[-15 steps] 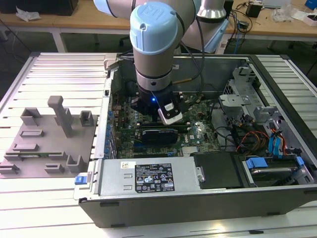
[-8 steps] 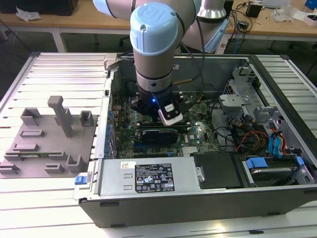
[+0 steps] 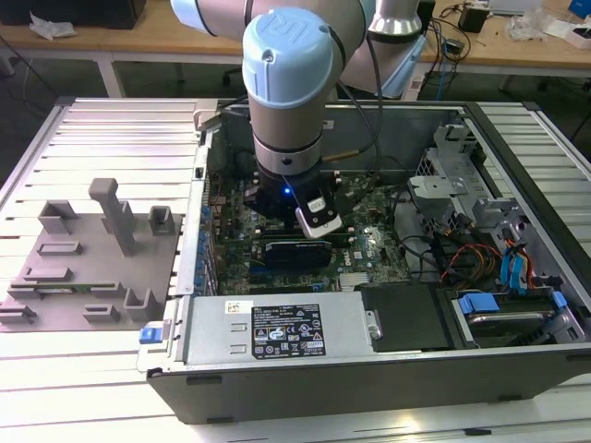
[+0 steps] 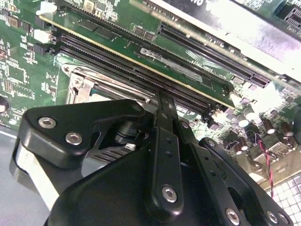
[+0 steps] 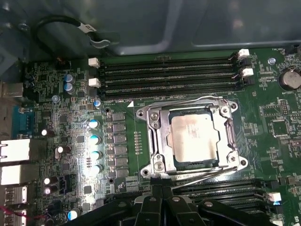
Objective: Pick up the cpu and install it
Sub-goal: 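Install the second cpu locking lever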
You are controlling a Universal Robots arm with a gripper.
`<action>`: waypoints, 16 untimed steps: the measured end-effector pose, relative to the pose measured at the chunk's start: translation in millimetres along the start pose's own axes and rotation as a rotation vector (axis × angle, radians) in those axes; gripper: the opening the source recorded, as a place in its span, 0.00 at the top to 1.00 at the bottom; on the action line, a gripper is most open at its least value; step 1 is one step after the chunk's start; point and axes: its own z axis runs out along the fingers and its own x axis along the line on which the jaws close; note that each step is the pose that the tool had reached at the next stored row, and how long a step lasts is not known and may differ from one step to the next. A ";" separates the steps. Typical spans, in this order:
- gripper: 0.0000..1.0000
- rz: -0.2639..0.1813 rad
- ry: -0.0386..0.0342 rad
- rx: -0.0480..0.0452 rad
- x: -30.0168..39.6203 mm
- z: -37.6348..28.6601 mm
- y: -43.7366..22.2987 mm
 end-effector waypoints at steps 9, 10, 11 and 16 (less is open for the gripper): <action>0.89 -0.004 0.0025 -0.0367 -0.1 0.3 -1.6; 0.89 -0.004 0.0028 -0.0394 -0.1 0.4 -2.0; 0.89 -0.005 0.0030 -0.0413 -0.2 0.4 -2.5; 0.89 -0.006 0.0045 -0.0636 -0.2 0.4 -5.2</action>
